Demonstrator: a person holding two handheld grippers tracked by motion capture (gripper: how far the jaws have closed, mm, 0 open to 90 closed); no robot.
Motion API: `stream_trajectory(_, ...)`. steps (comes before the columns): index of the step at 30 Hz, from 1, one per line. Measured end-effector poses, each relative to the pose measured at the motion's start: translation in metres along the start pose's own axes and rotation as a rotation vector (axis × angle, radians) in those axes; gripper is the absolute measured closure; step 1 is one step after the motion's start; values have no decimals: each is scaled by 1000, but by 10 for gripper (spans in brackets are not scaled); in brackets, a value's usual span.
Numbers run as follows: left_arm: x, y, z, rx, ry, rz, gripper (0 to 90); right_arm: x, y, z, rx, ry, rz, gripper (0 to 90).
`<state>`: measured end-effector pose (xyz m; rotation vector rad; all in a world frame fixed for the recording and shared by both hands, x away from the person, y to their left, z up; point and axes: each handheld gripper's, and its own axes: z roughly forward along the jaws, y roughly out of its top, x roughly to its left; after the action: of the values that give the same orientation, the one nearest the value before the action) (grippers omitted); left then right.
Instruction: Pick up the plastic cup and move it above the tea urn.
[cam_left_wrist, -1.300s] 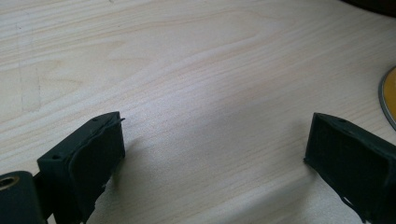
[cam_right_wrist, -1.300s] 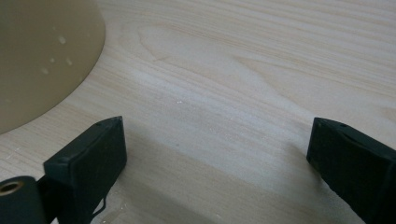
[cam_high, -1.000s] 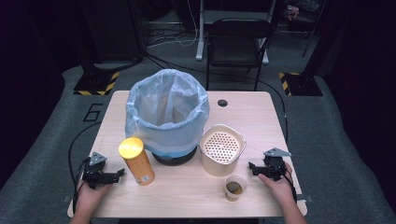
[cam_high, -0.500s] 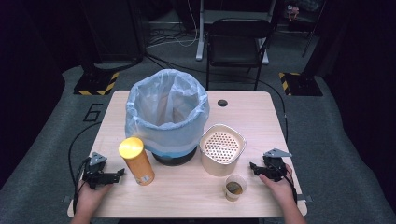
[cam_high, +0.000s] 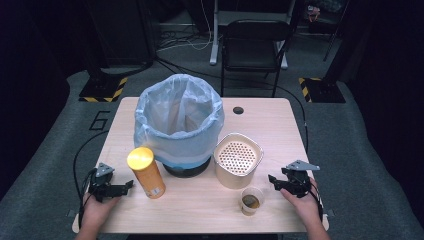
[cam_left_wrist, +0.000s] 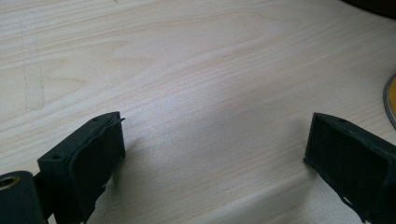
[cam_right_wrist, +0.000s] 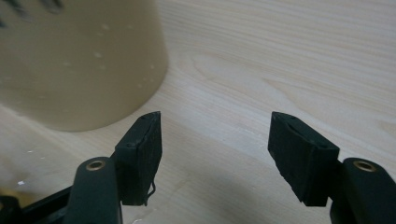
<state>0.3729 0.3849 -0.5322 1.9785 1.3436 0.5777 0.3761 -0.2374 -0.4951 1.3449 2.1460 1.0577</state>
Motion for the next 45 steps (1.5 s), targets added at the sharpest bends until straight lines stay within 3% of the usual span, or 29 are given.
stream_trajectory(1,0,0,0,0,0,0,46,3,2,-7,-10,10,-21,353)
stream_trajectory(8,0,0,0,2,2,1,46,13,7,-23,-8,51,-41,351)
stream_trajectory(11,0,0,0,2,2,0,45,18,9,-32,-21,90,-38,330)
stream_trajectory(21,0,0,0,2,3,-1,45,39,15,-52,-56,209,-117,280)
stream_trajectory(30,0,0,0,3,4,-2,45,54,22,-60,-76,275,-177,241)
stream_trajectory(33,0,0,0,2,4,-2,45,62,24,-60,-84,326,-205,195)
stream_trajectory(40,0,0,0,3,4,-1,45,76,18,-54,-86,398,-243,174)
stream_trajectory(45,0,0,0,3,4,-1,45,81,12,-47,-75,412,-262,158)
